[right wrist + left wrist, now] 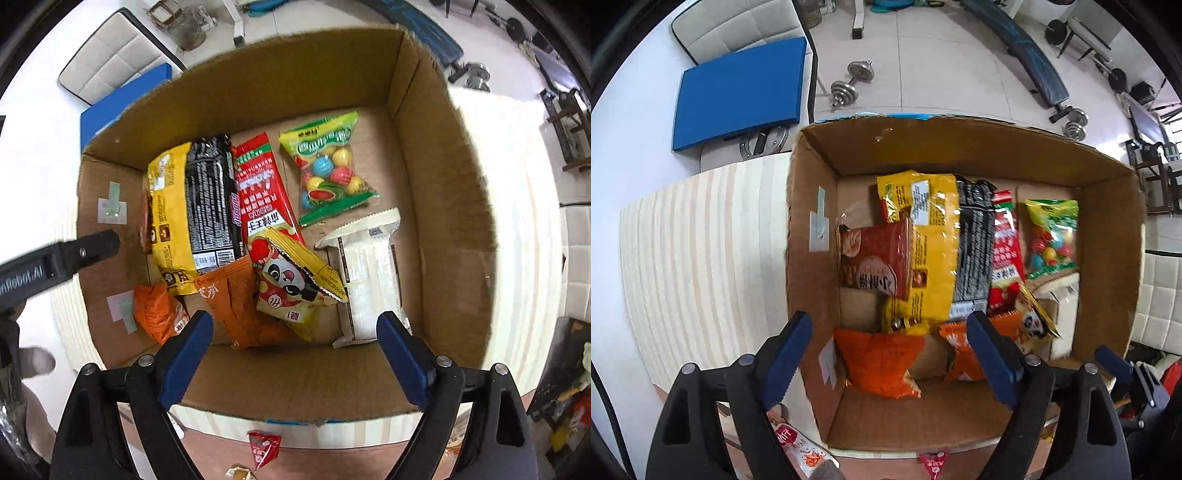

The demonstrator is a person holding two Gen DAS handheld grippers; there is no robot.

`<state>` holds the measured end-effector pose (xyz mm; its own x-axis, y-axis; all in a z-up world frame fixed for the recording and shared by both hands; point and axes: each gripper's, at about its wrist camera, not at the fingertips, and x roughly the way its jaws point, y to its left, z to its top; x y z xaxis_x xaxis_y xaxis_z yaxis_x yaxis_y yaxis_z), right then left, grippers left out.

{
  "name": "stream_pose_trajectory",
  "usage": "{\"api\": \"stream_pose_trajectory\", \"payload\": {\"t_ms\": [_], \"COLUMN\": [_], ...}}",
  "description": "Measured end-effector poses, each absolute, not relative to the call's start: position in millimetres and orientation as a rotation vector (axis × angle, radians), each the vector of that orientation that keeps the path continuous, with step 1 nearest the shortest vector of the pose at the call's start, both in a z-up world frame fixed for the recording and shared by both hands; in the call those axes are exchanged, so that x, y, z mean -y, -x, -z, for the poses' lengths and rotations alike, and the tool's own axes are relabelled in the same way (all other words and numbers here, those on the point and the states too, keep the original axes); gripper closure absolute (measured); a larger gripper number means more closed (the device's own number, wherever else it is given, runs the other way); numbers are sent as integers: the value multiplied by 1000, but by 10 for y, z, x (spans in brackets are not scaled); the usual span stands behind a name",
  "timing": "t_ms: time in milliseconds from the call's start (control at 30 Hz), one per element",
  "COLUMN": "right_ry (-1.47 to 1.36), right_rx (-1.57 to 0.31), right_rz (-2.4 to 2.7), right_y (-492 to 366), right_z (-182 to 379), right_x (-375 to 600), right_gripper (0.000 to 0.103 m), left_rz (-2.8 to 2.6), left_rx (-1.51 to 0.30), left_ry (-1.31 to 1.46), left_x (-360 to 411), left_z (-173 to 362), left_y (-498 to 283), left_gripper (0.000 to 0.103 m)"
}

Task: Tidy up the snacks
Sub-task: 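Carry both bags into the box and open both tools, then grasp the white fish-snack pouch with the left tool while the right tool grasps the red packet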

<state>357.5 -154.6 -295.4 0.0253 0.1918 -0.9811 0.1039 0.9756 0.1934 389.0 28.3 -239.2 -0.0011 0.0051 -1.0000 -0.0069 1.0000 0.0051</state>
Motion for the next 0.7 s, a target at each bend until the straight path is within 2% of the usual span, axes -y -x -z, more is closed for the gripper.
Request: {"api": "stream_pose_trajectory", "payload": {"t_ms": [267, 433, 567, 700], "right_ry": [-154, -175, -217, -253], "right_rx": [-1394, -1347, -1383, -1457], "right_rz": [-80, -136, -200, -257], "right_y": [-3321, -2986, -2587, -2221], "right_z": [2441, 2167, 2190, 2461], "right_x": [1466, 1383, 1226, 1009], "right_gripper": [9, 9, 9, 9], "left_rz": [12, 35, -27, -108], "left_rx": [-1454, -1403, -1358, -1406], "left_ry": [42, 119, 141, 221], "left_x": [-340, -489, -776, -1208], "left_z": [1930, 1650, 1558, 1785], "left_y": [-3439, -2896, -2364, -1860], "left_gripper": [17, 17, 17, 17]}}
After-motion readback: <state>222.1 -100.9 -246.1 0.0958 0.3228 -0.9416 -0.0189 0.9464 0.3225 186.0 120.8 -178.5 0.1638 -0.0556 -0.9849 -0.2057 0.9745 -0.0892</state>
